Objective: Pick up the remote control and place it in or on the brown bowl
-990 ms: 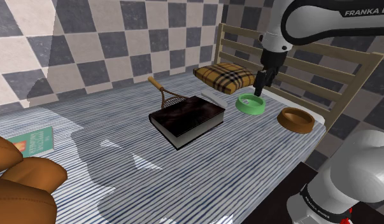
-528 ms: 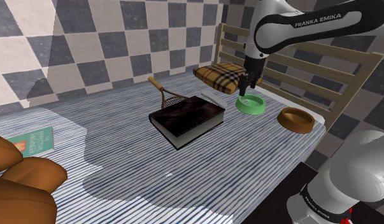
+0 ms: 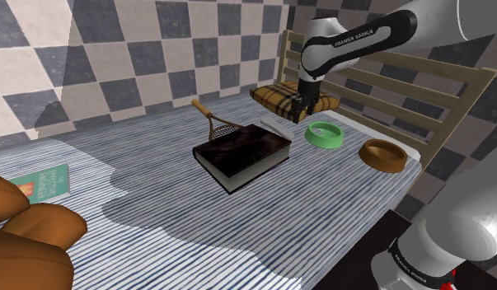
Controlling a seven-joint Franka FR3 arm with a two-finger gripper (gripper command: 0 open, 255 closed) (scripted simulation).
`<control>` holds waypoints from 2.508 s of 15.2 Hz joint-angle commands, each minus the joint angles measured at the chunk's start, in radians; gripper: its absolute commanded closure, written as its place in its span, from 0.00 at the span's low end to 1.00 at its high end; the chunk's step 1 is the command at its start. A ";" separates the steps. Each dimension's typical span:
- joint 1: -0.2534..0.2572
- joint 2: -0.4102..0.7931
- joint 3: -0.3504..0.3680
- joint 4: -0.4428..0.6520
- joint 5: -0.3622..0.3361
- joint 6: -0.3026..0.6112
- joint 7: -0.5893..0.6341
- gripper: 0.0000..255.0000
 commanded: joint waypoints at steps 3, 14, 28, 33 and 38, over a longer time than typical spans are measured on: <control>-0.008 0.161 -0.013 0.122 0.028 0.038 -0.022 0.00; -0.064 0.611 -0.018 0.570 0.117 0.033 -0.082 0.00; -0.073 0.691 -0.012 0.579 0.127 0.103 -0.087 0.00; -0.069 0.683 -0.011 0.561 0.126 0.113 -0.083 1.00; -0.066 0.695 -0.011 0.572 0.126 0.113 -0.079 1.00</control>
